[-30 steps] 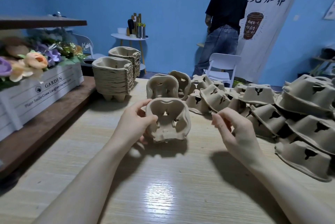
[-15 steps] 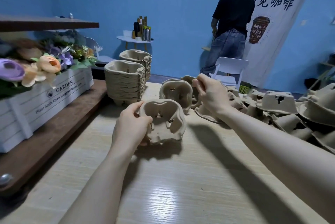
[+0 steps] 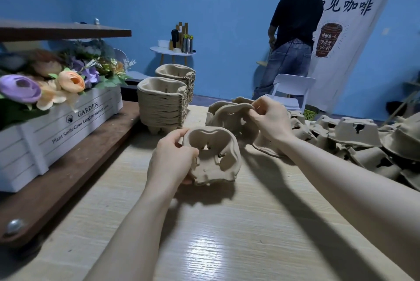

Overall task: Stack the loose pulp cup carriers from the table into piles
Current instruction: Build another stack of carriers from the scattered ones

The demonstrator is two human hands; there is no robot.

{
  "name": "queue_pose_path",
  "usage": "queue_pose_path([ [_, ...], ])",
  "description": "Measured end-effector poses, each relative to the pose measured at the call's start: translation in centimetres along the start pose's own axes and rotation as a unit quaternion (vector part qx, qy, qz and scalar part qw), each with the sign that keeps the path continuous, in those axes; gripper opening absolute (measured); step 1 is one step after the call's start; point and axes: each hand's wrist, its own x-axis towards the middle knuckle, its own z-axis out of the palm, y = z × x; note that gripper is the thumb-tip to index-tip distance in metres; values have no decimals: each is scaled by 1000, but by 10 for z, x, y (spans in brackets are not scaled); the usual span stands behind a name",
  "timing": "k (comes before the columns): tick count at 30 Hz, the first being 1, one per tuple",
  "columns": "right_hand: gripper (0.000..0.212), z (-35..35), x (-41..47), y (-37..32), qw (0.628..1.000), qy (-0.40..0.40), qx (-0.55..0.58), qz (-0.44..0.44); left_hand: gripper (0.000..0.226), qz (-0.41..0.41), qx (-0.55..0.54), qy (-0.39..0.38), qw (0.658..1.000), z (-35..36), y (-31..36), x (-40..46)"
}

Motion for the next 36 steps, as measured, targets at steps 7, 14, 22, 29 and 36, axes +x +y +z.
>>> queue_pose_path([
  [7, 5, -62, -26, -10, 981, 120, 150, -37, 46, 42, -18, -90, 995, 14, 5, -11],
  [14, 8, -94, -65, -29, 909, -79, 380, 149, 54, 62, -34, -108, 992, 19, 2, -12],
  [22, 8, -72, -91, -21, 930, -164, 305, 125, 35, 53, -61, -126, 989, 15, 3, -8],
  [29, 10, -62, -89, -16, 934, -166, 293, 119, 31, 57, -55, -143, 987, 14, 6, -11],
  [36, 9, -57, -88, -17, 933, -160, 297, 125, 19, 93, -20, -127, 987, 15, 9, -13],
])
